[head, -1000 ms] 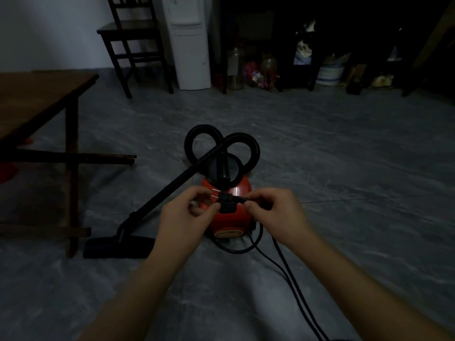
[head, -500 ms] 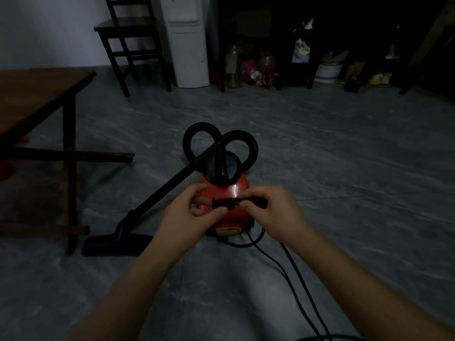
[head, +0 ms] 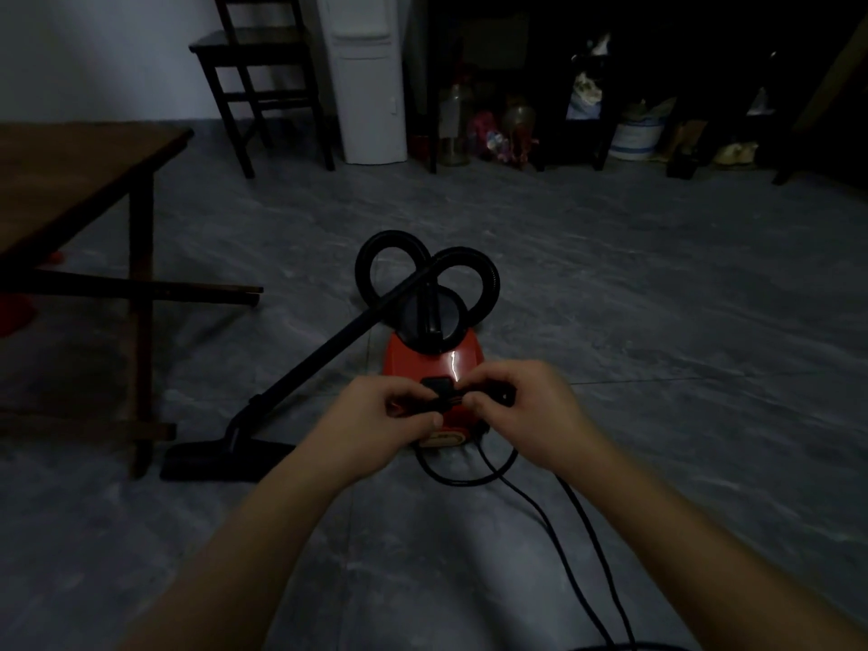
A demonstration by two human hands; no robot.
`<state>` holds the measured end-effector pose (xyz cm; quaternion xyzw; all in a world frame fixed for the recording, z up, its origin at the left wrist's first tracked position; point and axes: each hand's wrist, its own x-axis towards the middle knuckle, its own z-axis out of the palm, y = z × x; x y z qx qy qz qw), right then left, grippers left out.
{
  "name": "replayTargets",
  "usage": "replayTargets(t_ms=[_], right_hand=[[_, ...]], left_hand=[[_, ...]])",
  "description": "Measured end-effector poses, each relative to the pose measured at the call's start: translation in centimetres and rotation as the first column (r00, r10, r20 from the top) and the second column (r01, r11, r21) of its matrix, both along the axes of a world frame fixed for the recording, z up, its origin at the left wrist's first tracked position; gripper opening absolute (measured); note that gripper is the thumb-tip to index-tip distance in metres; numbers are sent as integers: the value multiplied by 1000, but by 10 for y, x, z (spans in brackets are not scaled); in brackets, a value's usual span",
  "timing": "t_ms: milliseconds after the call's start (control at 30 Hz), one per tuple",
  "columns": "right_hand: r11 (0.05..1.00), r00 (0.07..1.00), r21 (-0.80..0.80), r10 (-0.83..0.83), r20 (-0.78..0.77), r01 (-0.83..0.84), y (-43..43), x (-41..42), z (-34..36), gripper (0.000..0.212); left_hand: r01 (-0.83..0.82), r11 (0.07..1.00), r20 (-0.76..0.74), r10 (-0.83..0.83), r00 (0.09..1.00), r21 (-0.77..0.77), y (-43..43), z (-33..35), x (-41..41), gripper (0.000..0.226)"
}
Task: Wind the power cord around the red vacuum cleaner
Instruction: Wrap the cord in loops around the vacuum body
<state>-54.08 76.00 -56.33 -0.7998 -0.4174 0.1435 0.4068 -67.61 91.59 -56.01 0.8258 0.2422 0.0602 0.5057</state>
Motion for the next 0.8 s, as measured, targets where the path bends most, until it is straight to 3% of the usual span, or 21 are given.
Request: replayTargets(t_ms=[167, 367, 467, 567, 700, 800], right_hand=[[989, 991, 129, -53, -123, 69, -1, 8, 0, 19], [963, 958, 217, -98, -269, 159, 1, 15, -7, 27], [953, 944, 228, -125, -305, 199, 5, 14, -11, 30], [943, 928, 224, -162, -336, 246, 6, 15, -14, 28], [953, 941, 190, -176, -288, 236, 3, 21, -15, 29], [959, 943, 164, -178, -281, 230, 3, 25, -14, 28]], left_hand=[[-166, 950, 113, 201, 973, -265, -4, 10, 4, 13], [-326, 761, 167, 490, 856, -561, 4, 6, 5, 17], [-331, 701, 169, 542, 823, -632, 5, 0, 6, 19], [-340, 781, 168, 486, 857, -524, 2, -8, 7, 19], [-317, 917, 214, 369, 904, -242, 6, -20, 6, 15], [-271, 962, 229, 260, 938, 17, 13, -21, 4, 22]])
